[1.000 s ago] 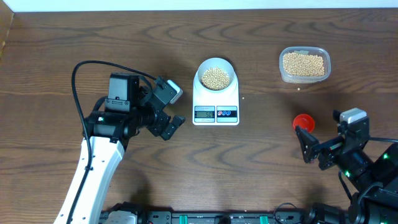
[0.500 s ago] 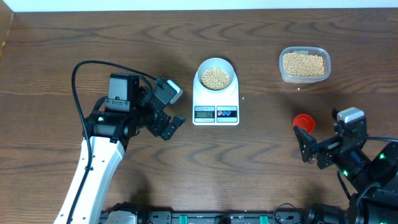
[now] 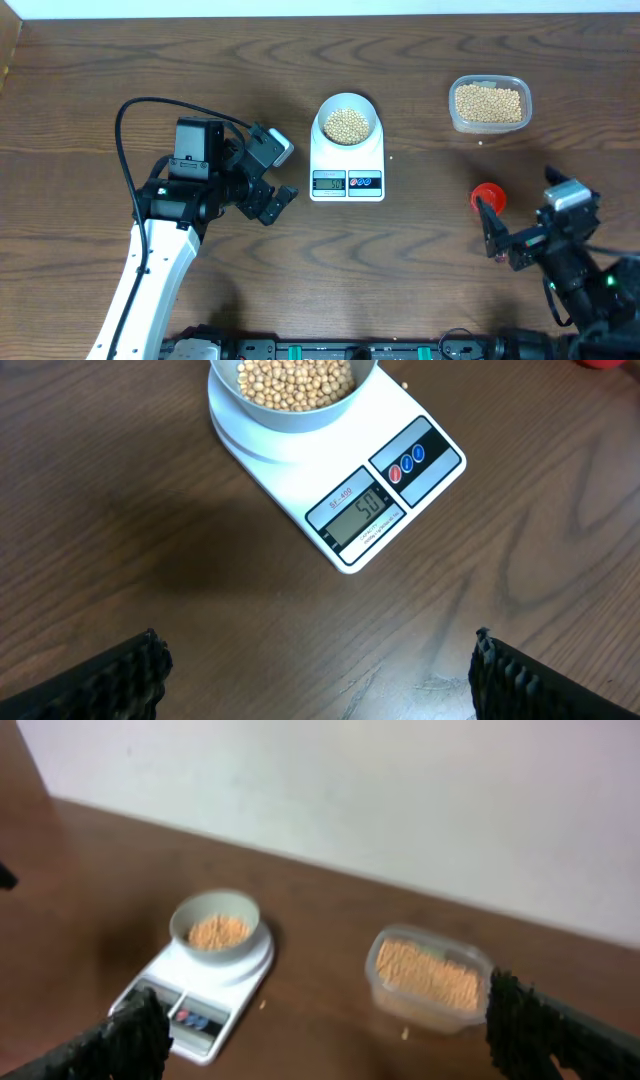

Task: Scoop item into bowl and weigh 50g on scale

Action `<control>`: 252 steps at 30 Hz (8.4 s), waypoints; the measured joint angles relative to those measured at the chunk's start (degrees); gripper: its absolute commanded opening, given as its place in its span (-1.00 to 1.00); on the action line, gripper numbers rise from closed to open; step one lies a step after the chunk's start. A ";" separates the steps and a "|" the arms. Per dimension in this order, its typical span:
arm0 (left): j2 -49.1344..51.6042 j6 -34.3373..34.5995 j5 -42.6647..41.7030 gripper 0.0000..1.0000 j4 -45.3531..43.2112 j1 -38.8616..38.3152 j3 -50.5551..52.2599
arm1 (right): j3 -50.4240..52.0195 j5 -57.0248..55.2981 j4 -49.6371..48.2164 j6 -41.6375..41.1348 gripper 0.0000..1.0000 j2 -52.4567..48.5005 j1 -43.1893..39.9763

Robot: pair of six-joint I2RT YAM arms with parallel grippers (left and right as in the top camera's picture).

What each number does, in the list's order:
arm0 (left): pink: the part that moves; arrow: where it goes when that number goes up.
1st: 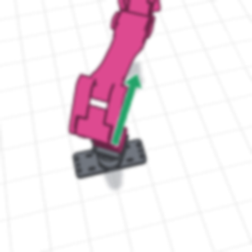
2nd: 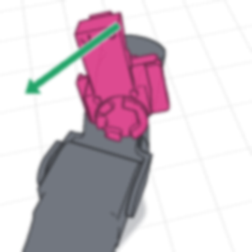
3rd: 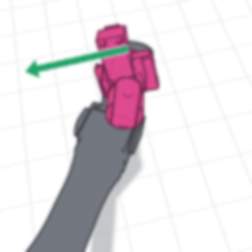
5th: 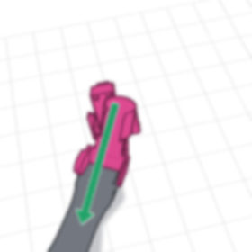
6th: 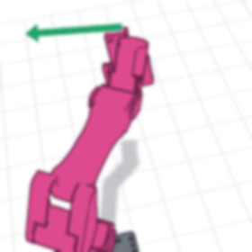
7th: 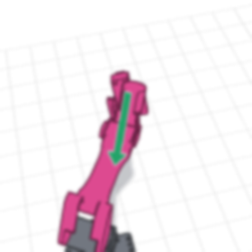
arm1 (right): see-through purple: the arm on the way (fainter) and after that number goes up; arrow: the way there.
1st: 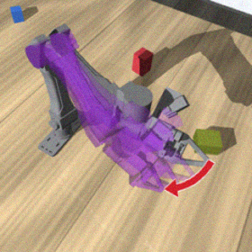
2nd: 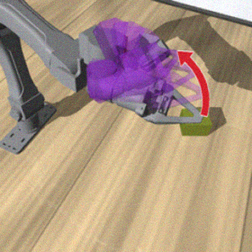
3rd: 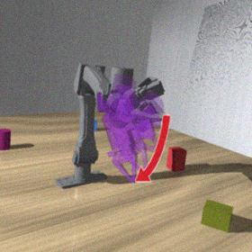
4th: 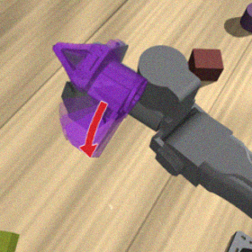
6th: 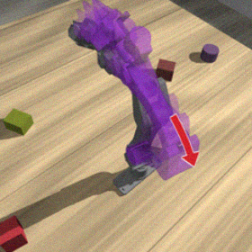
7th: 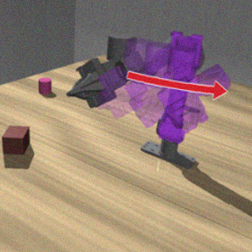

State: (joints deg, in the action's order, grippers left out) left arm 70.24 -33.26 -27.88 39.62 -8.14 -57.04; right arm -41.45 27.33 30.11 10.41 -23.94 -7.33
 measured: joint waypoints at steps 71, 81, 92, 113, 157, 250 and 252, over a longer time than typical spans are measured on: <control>0.00 -0.02 0.00 0.96 -0.02 0.00 0.00 | 41.07 -8.96 -36.57 -0.94 0.98 23.32 6.25; 0.00 -0.02 0.00 0.96 0.00 0.00 0.00 | 41.07 -8.98 -28.46 -1.16 0.98 23.32 6.16; 0.00 -0.02 0.00 0.96 -0.02 0.00 0.00 | 41.07 -9.38 -27.65 0.22 0.99 23.32 6.01; 0.00 -0.02 0.00 0.96 -0.02 0.00 0.00 | 41.07 -17.03 -26.91 -4.57 0.99 23.32 5.90; 0.00 -0.02 0.00 0.96 -0.02 0.00 0.00 | 41.07 -27.15 -26.08 -12.79 0.99 23.32 6.23; -0.09 2.47 3.10 0.96 0.28 0.00 0.00 | 41.07 -27.15 -26.08 -12.74 0.99 23.32 6.67; -0.70 3.10 3.78 0.96 0.28 0.00 0.00 | 41.07 -27.15 -26.08 -12.74 0.99 23.32 6.67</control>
State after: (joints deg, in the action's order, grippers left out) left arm 69.54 -30.15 -24.10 39.90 -8.14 -57.04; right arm -0.38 0.19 4.03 -2.33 -0.62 -0.67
